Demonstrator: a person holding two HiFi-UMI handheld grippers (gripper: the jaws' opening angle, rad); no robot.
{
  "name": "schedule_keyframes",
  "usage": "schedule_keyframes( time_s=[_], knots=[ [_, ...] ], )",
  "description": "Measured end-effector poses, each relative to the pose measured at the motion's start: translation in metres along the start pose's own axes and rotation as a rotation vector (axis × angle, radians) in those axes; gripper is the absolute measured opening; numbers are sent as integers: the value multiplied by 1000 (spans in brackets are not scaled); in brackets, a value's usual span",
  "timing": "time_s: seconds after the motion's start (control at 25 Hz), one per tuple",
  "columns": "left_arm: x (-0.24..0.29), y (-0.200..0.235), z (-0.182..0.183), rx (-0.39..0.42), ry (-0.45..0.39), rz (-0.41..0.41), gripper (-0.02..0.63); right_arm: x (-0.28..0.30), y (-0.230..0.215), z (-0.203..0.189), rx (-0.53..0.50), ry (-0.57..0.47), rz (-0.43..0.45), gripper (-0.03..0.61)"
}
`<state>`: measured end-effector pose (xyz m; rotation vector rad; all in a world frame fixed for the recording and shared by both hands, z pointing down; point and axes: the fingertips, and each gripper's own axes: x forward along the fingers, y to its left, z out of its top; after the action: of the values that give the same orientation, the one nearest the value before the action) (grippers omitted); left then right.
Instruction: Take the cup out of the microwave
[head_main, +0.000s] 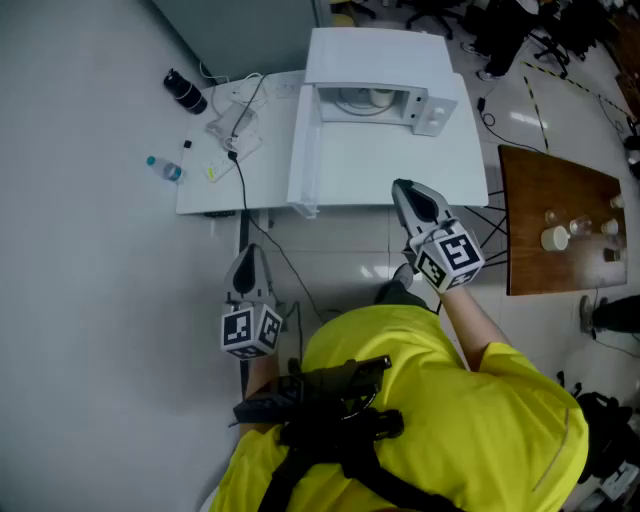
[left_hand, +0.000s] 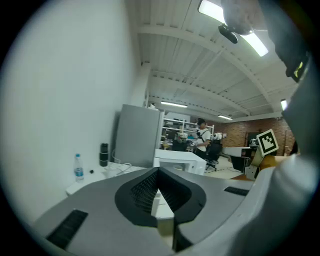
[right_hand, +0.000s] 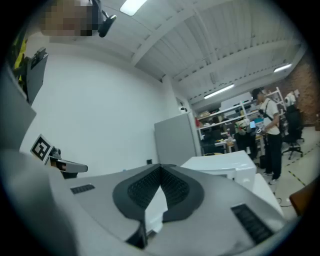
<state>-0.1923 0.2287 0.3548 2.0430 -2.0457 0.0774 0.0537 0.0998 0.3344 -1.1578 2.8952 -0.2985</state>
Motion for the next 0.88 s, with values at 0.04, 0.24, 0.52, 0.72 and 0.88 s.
schedule_keyframes(
  time_s=[0.04,0.24,0.52,0.72,0.88],
  knots=[
    [12,-23,0,-11,3,-26,6,-14,-23,1,0,5,-24,5],
    [77,-127,-6,-7,27,-135,6,-73,-125,8,27,12,-125,5],
    [189,-205,-22,72,53,-170,6,-126,-227,16,84,-34,-231,5],
    [243,-228,-38,79,77,-163,6,-113,-262,1,129,-27,-209,5],
    [279,-233,-62,99,89,-195,51,-94,-272,-23,141,25,-180,5]
  ],
)
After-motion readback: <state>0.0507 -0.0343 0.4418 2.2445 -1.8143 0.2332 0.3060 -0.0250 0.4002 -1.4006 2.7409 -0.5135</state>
